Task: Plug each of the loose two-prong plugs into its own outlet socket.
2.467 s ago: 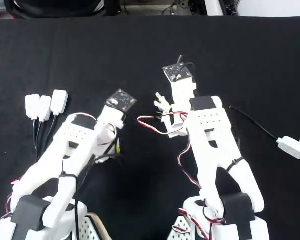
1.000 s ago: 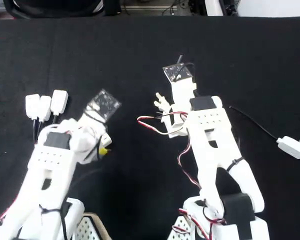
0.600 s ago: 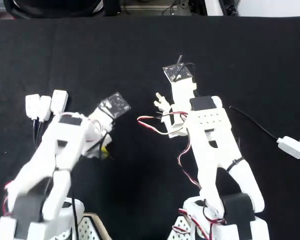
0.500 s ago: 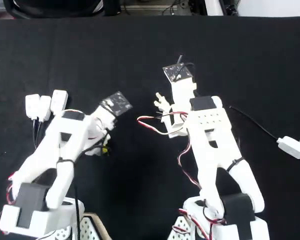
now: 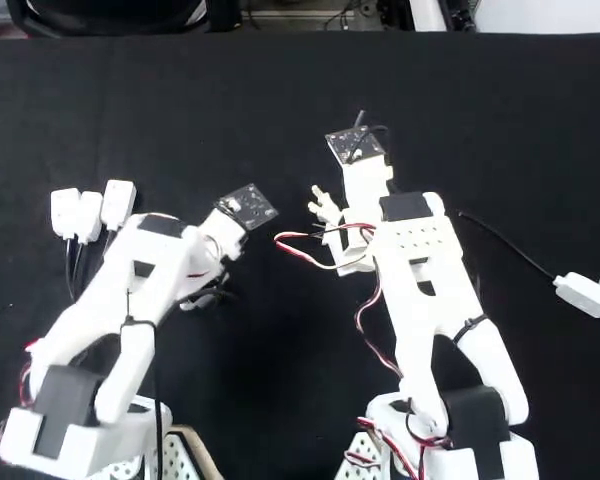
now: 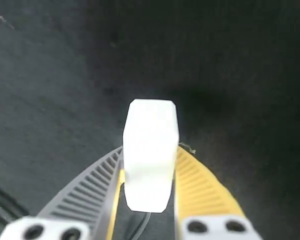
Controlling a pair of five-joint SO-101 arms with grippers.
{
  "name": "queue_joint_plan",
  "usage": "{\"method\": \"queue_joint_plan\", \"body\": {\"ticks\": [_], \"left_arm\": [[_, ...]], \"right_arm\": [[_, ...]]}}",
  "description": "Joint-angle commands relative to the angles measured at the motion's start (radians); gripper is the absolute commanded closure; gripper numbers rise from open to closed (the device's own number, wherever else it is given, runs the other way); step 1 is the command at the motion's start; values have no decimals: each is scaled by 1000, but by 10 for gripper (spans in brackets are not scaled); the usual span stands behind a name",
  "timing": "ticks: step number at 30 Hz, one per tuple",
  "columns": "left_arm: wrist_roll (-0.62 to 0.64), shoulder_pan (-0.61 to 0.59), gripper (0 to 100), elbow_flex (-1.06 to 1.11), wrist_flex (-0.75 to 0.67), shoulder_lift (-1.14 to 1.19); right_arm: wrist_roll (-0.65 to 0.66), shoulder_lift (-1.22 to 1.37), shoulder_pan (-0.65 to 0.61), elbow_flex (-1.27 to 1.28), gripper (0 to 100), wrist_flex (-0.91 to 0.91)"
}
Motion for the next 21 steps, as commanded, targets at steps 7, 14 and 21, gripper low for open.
{"method": "queue_joint_plan", "body": {"ticks": [7, 14, 21], "left_arm": [[80, 275, 909, 35, -201, -120], [75, 203, 894, -27, -244, 57], [48, 193, 656, -202, 23, 126]], "right_arm": [[8, -8, 44, -10, 987, -3], [8, -10, 49, -10, 987, -3], [8, -10, 49, -8, 987, -3]]}}
